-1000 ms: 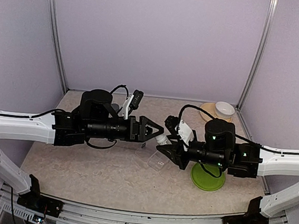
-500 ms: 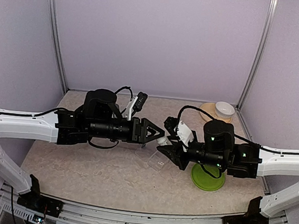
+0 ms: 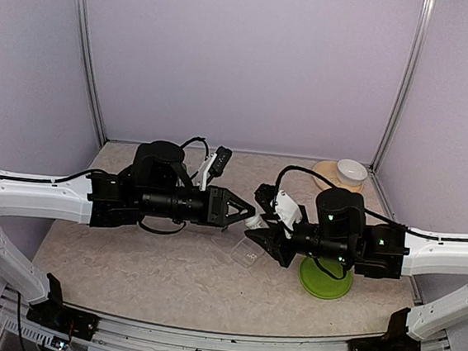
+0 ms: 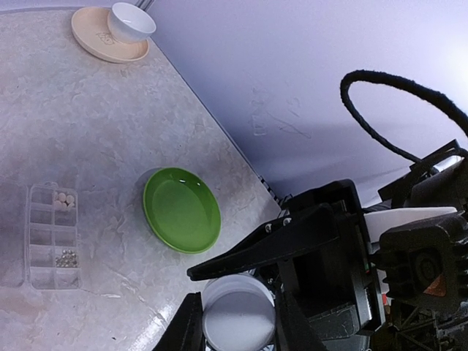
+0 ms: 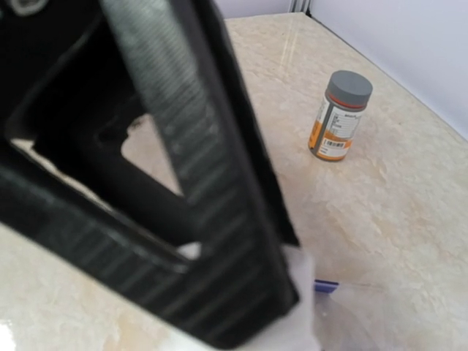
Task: Sort the pills into containers
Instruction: Screw the lid of the pill bottle onto the pill bottle, then place the pill bottle at the corner of the board.
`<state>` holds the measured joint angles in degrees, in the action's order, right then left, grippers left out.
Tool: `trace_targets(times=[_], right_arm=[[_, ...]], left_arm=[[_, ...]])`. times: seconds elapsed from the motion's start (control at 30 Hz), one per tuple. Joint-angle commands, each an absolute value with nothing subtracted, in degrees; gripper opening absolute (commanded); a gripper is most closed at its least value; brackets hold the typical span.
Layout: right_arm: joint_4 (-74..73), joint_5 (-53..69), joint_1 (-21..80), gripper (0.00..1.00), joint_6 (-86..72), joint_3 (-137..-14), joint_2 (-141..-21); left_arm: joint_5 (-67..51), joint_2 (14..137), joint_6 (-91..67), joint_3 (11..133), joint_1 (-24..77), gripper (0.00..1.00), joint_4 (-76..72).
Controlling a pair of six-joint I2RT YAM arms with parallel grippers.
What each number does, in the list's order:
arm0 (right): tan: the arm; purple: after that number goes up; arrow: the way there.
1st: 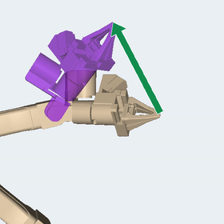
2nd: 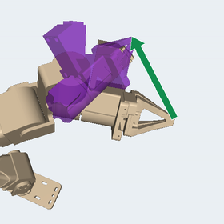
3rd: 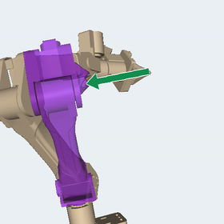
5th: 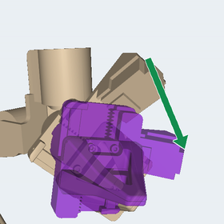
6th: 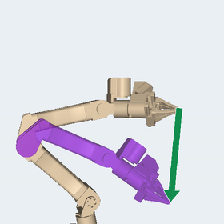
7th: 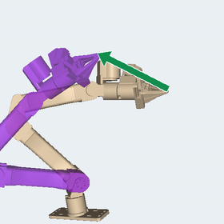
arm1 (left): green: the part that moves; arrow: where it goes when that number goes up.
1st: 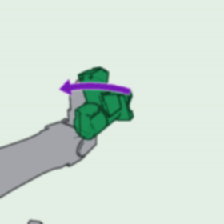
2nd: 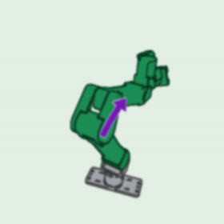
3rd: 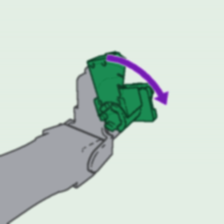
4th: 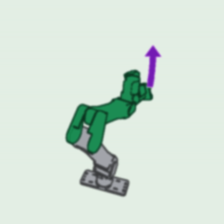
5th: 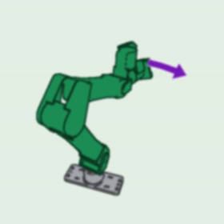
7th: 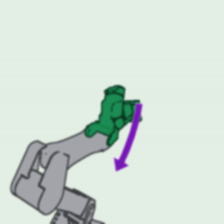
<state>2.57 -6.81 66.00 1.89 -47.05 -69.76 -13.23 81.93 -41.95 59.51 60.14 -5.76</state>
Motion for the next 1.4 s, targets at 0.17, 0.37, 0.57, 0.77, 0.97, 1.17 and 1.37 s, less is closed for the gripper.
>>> trace_targets(times=[0.17,0.37,0.57,0.77,0.97,1.17,1.37], right_arm=[[2.55,-4.20,66.41,0.17,-0.03,-49.35,-69.22],[4.15,8.46,62.98,0.17,-5.71,-47.62,-65.52],[6.66,20.27,59.73,0.17,-10.42,-46.09,-62.57],[5.08,19.42,59.59,0.19,-9.59,-46.83,-63.02],[2.93,16.87,59.59,0.44,-7.60,-47.48,-64.33],[0.95,11.36,59.59,0.94,-6.04,-47.86,-64.29],[-1.86,6.56,59.59,1.00,-3.92,-48.10,-64.07]], left_arm=[[-17.27,82.79,-38.38,59.40,60.99,0.01,-9.50],[-24.82,81.40,-33.50,55.85,61.00,0.00,-17.19],[-29.94,80.42,-29.69,54.61,60.99,0.00,-20.39],[-28.99,81.13,-30.62,55.21,60.95,0.00,-19.19],[-24.71,80.58,-33.69,54.86,59.48,0.00,-17.01],[-21.66,79.85,-36.32,54.28,58.02,0.00,-14.87],[-16.63,79.69,-36.31,54.26,56.67,0.00,-9.49]])
